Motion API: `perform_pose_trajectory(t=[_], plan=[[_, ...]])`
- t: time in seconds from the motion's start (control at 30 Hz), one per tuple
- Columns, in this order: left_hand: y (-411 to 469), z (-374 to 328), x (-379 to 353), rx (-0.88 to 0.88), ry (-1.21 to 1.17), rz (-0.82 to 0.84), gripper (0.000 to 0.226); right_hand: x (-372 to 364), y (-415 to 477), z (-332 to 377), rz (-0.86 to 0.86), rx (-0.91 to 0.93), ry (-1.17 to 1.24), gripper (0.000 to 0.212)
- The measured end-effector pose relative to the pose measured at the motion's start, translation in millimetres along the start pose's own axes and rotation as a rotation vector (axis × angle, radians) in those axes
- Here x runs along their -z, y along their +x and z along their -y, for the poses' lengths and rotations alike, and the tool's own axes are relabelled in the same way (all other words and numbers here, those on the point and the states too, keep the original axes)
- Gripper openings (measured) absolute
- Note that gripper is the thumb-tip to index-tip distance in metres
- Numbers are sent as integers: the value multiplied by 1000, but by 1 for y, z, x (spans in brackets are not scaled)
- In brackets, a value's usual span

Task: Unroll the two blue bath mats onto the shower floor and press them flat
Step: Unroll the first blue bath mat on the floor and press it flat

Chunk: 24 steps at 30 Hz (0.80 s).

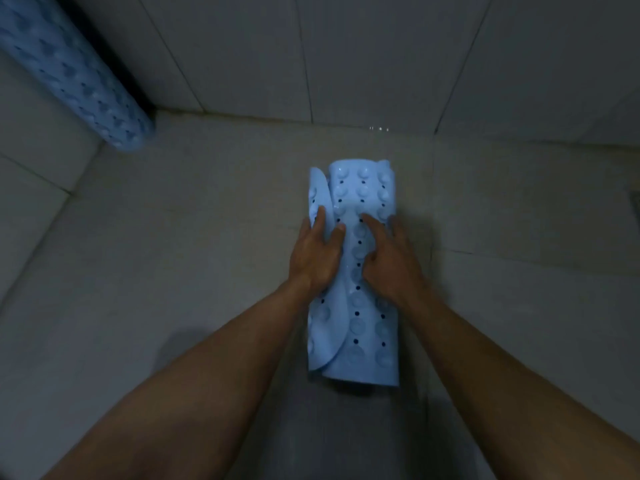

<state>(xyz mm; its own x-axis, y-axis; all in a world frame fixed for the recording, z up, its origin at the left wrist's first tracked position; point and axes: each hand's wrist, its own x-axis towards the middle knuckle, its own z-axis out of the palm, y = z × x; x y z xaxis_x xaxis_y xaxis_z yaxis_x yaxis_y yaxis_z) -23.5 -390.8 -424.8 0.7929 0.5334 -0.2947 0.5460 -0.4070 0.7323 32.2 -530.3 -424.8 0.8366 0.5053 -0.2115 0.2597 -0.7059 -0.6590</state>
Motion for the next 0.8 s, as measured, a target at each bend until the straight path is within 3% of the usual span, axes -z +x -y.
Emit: perform_pose_trajectory(t=[0.27,0.33,0.43,0.5,0.63,0.8], plan=[[-7,35,11,-66,148,-35,59,-9,-13,-3,-28,1,-161,69],[-10,35,19,-143,192,-63,65,-5,-24,3,28,-54,-138,84],[-12,37,28,-208,304,-41,91,-5,-31,5,38,-137,-106,117],[-15,43,30,-215,447,-16,95,-14,-33,5,3,-159,-73,122],[-19,60,24,-115,761,48,66,-23,-37,10,-91,-108,-29,112],[-26,81,9,-101,981,11,63,-30,-32,12,-98,-52,-2,93]])
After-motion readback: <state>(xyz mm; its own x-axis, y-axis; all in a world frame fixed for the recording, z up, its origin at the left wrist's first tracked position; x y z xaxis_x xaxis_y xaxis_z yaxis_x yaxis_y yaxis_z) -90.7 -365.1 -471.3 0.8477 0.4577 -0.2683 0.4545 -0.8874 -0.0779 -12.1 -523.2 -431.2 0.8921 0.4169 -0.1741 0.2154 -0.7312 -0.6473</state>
